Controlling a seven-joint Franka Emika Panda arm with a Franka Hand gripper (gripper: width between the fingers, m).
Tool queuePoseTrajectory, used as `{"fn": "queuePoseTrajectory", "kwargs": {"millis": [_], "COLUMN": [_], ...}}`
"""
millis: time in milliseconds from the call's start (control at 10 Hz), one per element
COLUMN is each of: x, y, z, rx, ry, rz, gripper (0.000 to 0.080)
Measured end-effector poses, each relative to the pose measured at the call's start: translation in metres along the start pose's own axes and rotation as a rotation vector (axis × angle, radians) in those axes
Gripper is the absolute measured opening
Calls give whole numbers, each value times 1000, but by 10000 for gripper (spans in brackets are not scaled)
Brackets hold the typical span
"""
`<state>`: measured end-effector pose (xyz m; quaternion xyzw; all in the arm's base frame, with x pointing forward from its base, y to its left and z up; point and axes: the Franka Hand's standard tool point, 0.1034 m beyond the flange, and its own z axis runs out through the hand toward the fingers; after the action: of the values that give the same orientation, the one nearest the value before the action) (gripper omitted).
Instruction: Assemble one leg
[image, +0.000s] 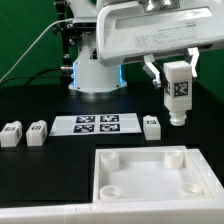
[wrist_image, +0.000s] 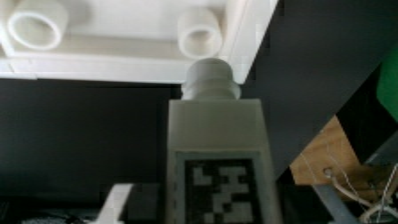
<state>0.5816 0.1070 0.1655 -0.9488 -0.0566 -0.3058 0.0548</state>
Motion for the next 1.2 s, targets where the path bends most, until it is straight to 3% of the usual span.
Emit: {"fn": "queuePoseTrajectory", "kwargs": {"millis": [100, 500, 700, 900, 1100, 1200], "x": [-2, -4, 4, -2, -12, -7], "y": [0, -2, -15, 0, 2, 4], "z": [8, 10, 26, 46, 58, 60], "rx": [2, 4, 11, -9, -11, -12], "ry": [0, -12, -58, -55, -57, -54], "rz": [5, 6, 6, -17, -12, -8], "gripper": [291, 291, 291, 291, 291, 291]}}
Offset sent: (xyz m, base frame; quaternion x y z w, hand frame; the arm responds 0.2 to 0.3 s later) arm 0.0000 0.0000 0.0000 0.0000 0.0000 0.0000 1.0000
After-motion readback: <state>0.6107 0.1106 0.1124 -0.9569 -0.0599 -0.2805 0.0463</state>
